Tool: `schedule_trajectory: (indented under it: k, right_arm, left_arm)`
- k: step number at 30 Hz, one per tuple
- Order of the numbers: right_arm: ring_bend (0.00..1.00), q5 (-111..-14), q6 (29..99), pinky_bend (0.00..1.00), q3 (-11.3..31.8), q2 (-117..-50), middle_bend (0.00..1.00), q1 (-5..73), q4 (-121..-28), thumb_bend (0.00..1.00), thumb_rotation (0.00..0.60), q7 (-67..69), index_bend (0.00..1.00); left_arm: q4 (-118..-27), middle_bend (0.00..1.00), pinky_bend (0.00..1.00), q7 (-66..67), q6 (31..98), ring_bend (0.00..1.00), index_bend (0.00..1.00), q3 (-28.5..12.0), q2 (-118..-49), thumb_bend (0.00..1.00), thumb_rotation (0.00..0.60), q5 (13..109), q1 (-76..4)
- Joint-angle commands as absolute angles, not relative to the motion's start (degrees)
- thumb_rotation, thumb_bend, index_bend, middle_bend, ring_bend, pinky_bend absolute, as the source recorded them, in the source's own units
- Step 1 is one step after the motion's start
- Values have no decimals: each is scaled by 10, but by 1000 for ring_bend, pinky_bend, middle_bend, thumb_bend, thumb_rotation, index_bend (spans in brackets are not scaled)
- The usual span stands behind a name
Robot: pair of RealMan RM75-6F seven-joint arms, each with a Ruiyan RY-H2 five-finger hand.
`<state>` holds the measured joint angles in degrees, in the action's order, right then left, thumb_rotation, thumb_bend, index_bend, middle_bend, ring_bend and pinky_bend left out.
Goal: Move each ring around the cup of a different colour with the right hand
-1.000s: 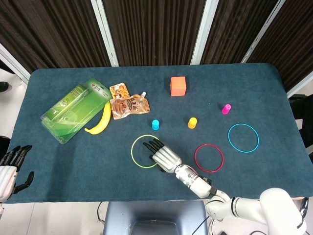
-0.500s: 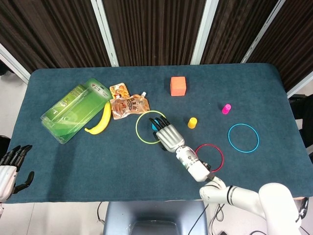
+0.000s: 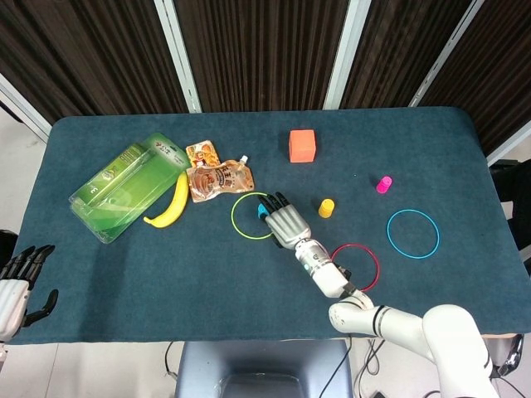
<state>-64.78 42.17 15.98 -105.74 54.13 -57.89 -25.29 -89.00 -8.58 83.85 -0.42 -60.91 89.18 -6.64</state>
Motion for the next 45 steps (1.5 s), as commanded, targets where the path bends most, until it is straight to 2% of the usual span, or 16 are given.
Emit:
schedule_trajectory:
  k: [1,5,9,12,18,22,30,45]
  right_arm:
    - [0,-650,444,0,149,-1030,73,523,-623,507,600,-255,434]
    - [0,-724,546,0,100,-944,63,452,-759,507,600,-231,409]
    - [0,-815,662,0,11,-829,56,354,-891,507,600,-209,398]
    - [0,-859,713,0,-46,-776,55,301,-924,507,600,-203,397]
    - [0,-909,790,0,-104,-743,56,221,-891,508,600,-158,417]
    - [0,-899,781,0,-111,-754,56,198,-835,507,600,-133,460]
    - [0,-878,730,0,-86,-802,57,196,-732,508,600,-67,527]
    - [0,-899,693,0,-67,-840,50,206,-691,508,600,-51,597]
  left_arm:
    - [-891,73,130,-87,839,28,0,-3,-608,439,600,893,-66]
    - [-890,73,130,-91,849,28,0,-4,-606,440,600,895,-62]
    - [-888,73,130,-94,851,28,0,-4,-607,438,600,897,-61]
    - [-889,73,129,-90,844,28,0,-3,-608,438,600,895,-64]
    - [-895,73,129,-73,847,28,0,-1,-612,438,600,902,-63]
    - [-896,73,129,-67,845,28,0,2,-615,438,600,905,-64]
    - [-898,73,130,-63,841,29,0,4,-614,438,600,906,-66]
    - [-901,73,129,-64,841,28,0,5,-611,438,600,906,-65]
